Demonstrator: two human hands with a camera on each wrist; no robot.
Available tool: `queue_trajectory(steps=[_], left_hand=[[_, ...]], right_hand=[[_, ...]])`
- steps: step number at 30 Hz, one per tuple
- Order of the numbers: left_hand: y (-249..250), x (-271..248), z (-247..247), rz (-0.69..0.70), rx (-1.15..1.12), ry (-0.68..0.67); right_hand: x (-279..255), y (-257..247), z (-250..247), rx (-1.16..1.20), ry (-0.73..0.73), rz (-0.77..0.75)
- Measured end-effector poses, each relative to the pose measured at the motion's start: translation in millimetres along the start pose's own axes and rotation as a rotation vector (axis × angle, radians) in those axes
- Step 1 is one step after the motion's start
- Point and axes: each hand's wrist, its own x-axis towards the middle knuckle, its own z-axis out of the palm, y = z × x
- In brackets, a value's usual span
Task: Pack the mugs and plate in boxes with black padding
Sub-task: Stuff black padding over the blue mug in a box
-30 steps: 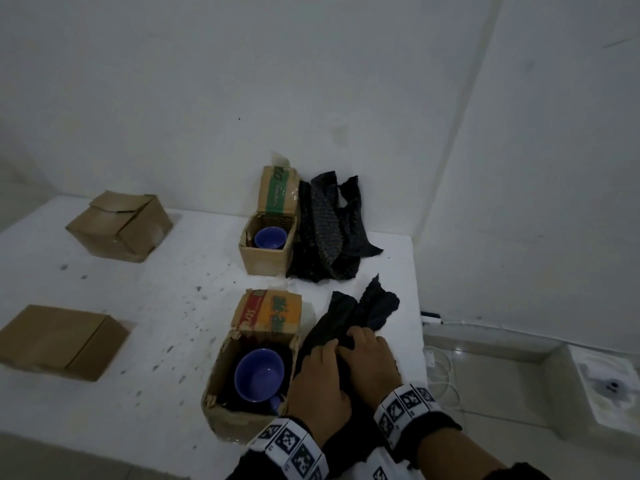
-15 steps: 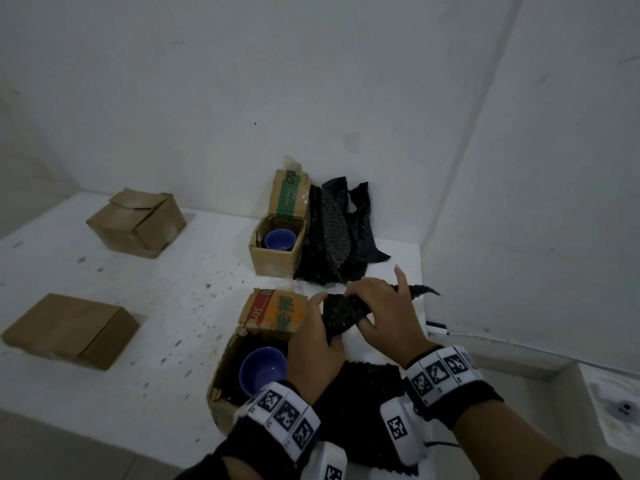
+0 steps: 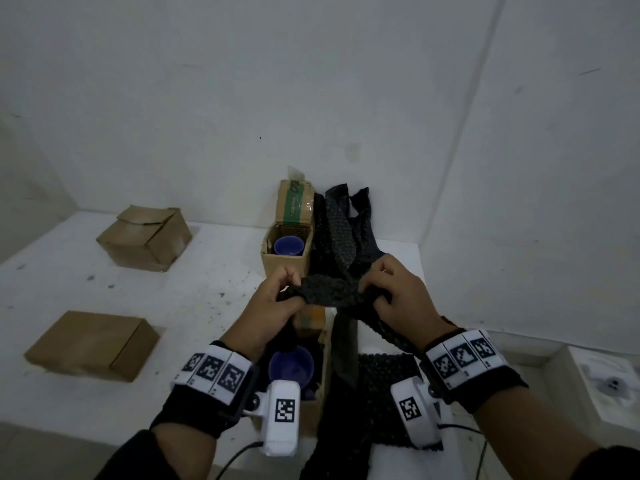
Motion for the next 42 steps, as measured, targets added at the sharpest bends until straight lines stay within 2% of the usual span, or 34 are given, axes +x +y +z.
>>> queue_trajectory(steps=[4,6,8,11,14,17,20,25,30,34,40,42], left_hand=[[-6,-15,-32,-0.011,0.173,-0.015],[-18,-18,-43,0.002,0.351,0.026],[-35,-20,-52,0.011,0.587,0.007],[-57,-20,-57,-0.056,0.719,-0.036],[-71,-22,-53,-0.095,0.708,-0.065],[-81,-24,-49,-0.095,0.757,-0.018],[-91,-27,-48,-0.065,0.817,0.062],[-110,-31,-47,0.017,0.802,0.073],[-121,-27,-44,0.087,0.756,0.023],[-124,-25,-43,0.067,0.723,0.033],[-127,-28,-39,0.037,0.726,0.038],[-130,-31,-39,0.03,0.729,0.049]], right_hand=[[7,-36,17,-0.036,-0.087,0.108],[8,-52,26,-0.087,-0.143,0.177],[6,-64,39,-0.179,-0.226,0.251],[-3,-77,63,-0.288,-0.327,0.322],[-14,-89,87,-0.447,-0.451,0.385],[-20,-107,104,-0.575,-0.596,0.475],[-26,-117,123,-0.683,-0.664,0.515],[-36,-113,156,-0.747,-0.756,0.575],[-29,-104,174,-0.738,-0.732,0.668],[-18,-93,170,-0.571,-0.726,0.67],[-7,-88,164,-0.517,-0.791,0.619],[-6,-91,156,-0.476,-0.754,0.59]])
